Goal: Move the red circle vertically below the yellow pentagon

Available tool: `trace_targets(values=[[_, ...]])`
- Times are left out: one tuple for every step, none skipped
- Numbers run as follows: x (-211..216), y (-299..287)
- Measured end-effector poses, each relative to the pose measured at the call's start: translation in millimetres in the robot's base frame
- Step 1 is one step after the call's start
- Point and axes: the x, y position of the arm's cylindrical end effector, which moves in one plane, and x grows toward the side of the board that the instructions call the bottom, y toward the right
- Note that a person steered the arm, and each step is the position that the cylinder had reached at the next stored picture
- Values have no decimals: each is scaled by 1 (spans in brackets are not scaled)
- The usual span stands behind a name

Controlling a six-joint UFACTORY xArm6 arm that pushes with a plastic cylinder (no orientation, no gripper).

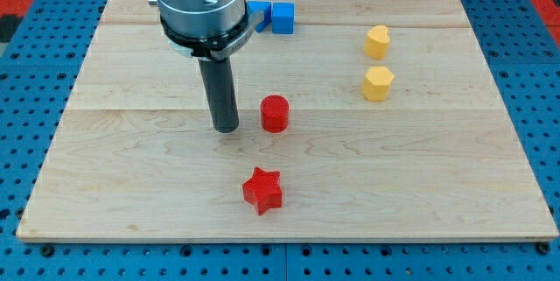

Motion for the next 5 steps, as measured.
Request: trace_targets(values=[[-20, -6], [-20, 69], [-20, 125], [-15, 161], [-19, 109]])
